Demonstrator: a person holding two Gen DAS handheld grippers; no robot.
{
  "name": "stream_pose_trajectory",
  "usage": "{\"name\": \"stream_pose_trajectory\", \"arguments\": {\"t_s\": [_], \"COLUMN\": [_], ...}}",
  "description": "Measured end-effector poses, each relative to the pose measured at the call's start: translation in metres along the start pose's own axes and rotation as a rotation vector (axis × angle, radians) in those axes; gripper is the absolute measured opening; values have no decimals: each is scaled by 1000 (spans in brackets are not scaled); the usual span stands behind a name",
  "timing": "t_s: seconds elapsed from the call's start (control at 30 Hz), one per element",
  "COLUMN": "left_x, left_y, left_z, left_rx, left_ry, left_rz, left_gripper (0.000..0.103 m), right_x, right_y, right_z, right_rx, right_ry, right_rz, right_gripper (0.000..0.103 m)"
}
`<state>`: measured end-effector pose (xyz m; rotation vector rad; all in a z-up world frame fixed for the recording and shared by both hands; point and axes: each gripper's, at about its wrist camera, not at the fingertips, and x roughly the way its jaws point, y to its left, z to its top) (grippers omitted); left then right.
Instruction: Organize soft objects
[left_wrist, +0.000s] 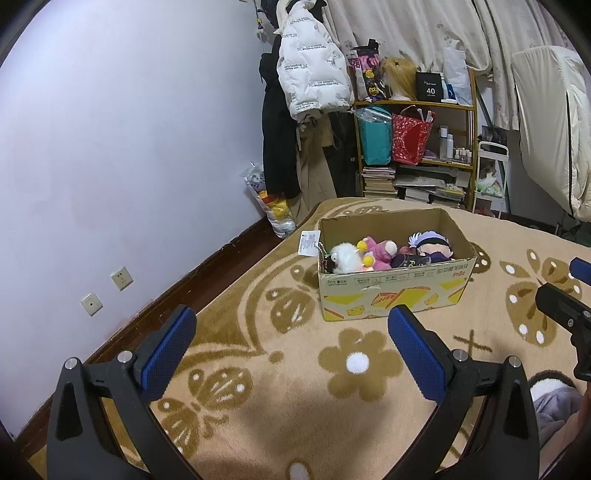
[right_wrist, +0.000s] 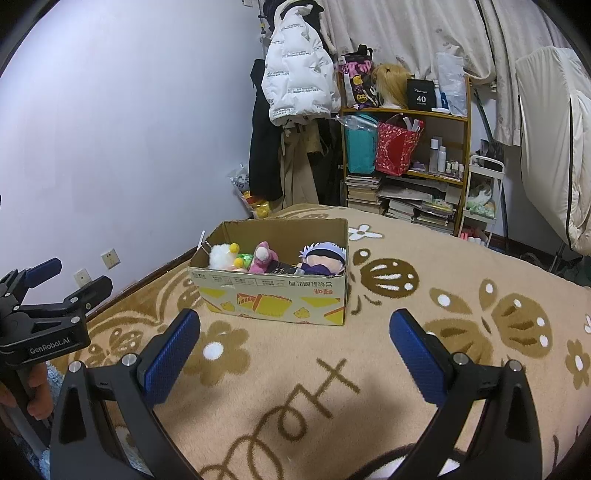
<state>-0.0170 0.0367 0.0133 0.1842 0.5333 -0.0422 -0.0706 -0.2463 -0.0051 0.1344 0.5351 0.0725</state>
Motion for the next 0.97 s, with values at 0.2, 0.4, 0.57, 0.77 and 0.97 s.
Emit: {"name": "stream_pose_trajectory", "arguments": {"t_s": [0.2, 0.4, 0.57, 0.77, 0.97], "left_x": [0, 1, 1, 1, 1], "left_y": [0, 0, 0, 0, 0], "left_z": [0, 1, 0, 0, 0], "left_rx": [1, 3, 4, 4, 6], "left_ry": [0, 4, 7, 7, 8], "left_rz": [0, 0, 1, 2, 4], "left_gripper": [103, 103, 103, 103, 103], "right_x": [0, 0, 0, 0, 0], "right_y": [-1, -1, -1, -2, -3], "right_z": [0, 0, 1, -1, -3], "right_rx": [-1, -3, -4, -1, -1], "right_ry": [1, 1, 2, 3, 5], "right_rz": [0, 1, 1, 0, -2], "right_gripper": [103, 103, 103, 103, 103]}}
